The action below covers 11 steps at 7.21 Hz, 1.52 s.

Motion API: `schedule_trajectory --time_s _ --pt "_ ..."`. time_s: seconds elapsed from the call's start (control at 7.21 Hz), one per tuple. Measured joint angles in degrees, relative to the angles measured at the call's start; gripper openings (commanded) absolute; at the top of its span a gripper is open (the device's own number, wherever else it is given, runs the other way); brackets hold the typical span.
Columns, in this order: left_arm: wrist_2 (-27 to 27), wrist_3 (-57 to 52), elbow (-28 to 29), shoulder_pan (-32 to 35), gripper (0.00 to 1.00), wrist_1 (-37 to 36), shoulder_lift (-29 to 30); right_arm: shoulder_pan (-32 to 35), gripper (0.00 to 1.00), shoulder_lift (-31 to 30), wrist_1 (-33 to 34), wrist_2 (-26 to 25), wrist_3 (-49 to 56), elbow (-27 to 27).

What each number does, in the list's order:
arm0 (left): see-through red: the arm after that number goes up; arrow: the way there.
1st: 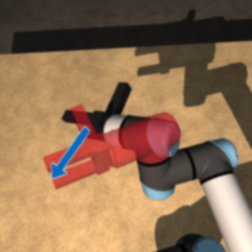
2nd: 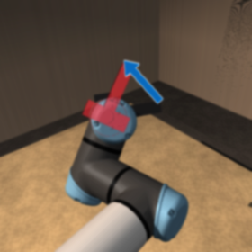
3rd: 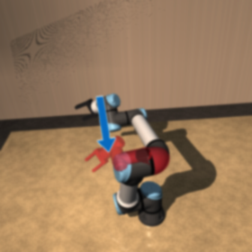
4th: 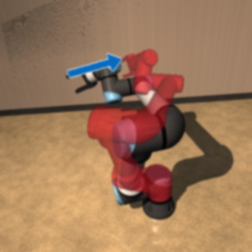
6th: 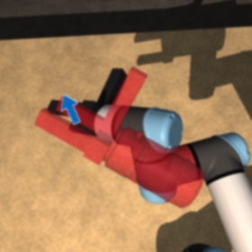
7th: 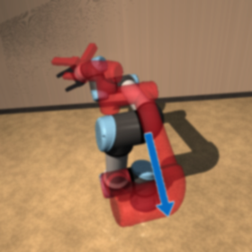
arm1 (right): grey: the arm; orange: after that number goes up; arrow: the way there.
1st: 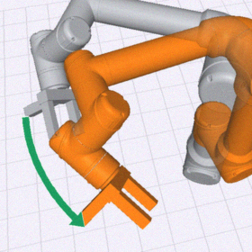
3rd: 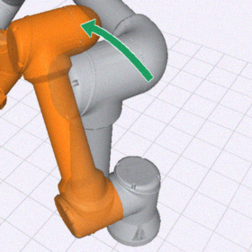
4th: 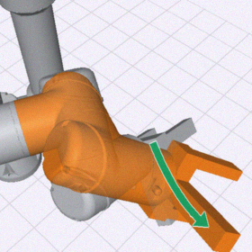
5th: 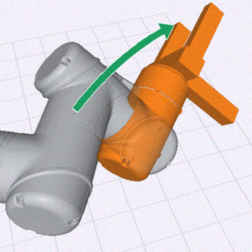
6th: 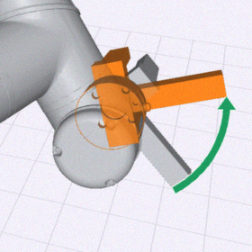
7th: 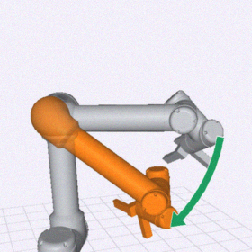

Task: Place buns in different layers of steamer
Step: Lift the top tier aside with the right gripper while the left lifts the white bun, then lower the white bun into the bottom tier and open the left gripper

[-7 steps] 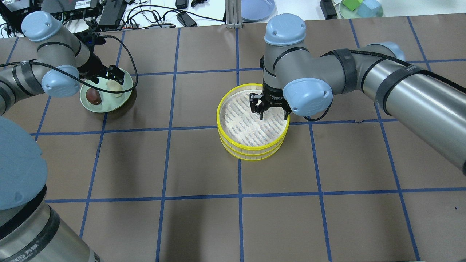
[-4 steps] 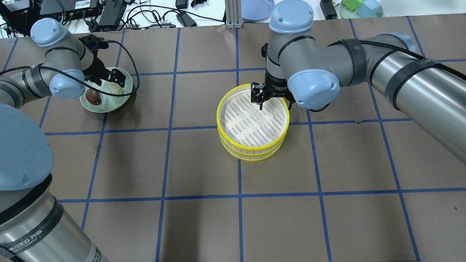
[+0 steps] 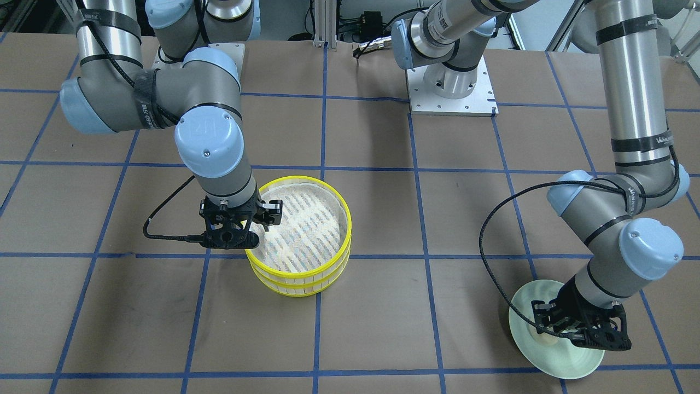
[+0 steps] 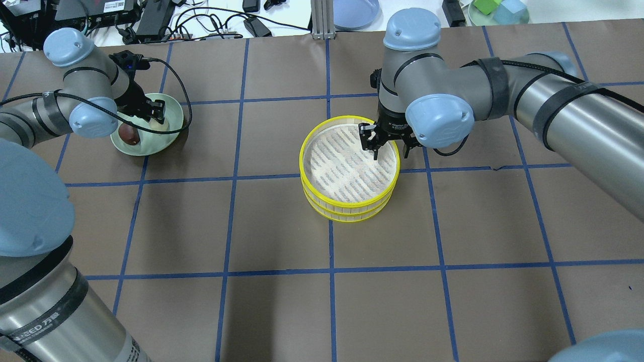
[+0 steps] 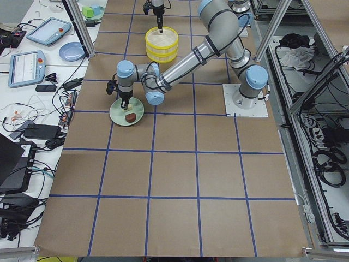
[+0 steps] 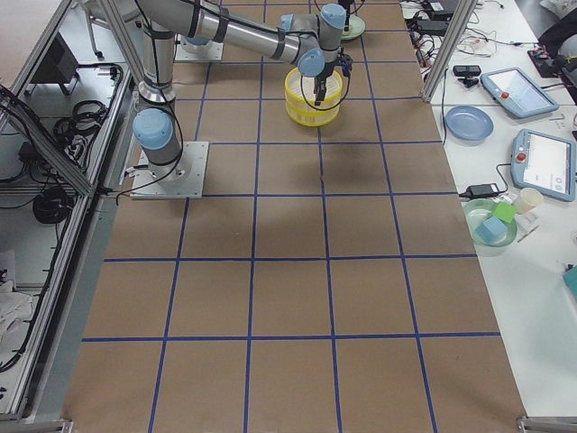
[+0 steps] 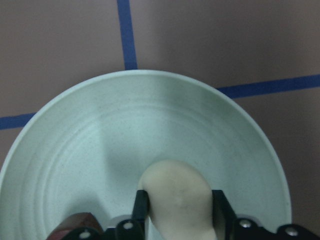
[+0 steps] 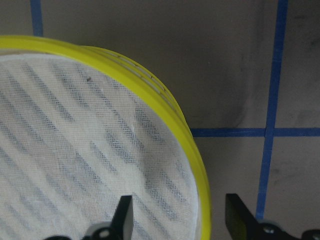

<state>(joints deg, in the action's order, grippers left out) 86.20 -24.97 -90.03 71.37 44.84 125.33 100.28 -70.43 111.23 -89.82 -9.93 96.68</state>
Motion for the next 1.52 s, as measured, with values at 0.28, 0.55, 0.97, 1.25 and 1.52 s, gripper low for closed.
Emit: schedule_trajectory --time_s 0.28,0.55,0.97,1.25,1.52 --pt "-0.1 0.4 0.3 0.0 0.0 0.5 -1.2 -0.3 0.0 0.0 -0.4 0.1 0.1 -0.2" --pt "-0.4 1.1 1.0 0.5 0.0 4.5 -4.8 -0.8 0.0 -2.5 -3.9 0.2 0.1 -1.5" --pt "-0.8 15.6 1.2 6.3 0.0 12.3 -12.0 -7.4 0.0 -13.0 -19.9 -2.0 8.9 -5.5" --pt "-2.6 29.7 1.0 13.1 0.0 14.9 -14.8 -19.6 0.0 -17.1 -24.0 -7.3 24.9 -5.9" --pt "-4.2 41.2 0.3 20.0 0.0 15.4 -16.2 -26.5 0.0 -18.0 -24.8 -8.5 33.7 -5.8"
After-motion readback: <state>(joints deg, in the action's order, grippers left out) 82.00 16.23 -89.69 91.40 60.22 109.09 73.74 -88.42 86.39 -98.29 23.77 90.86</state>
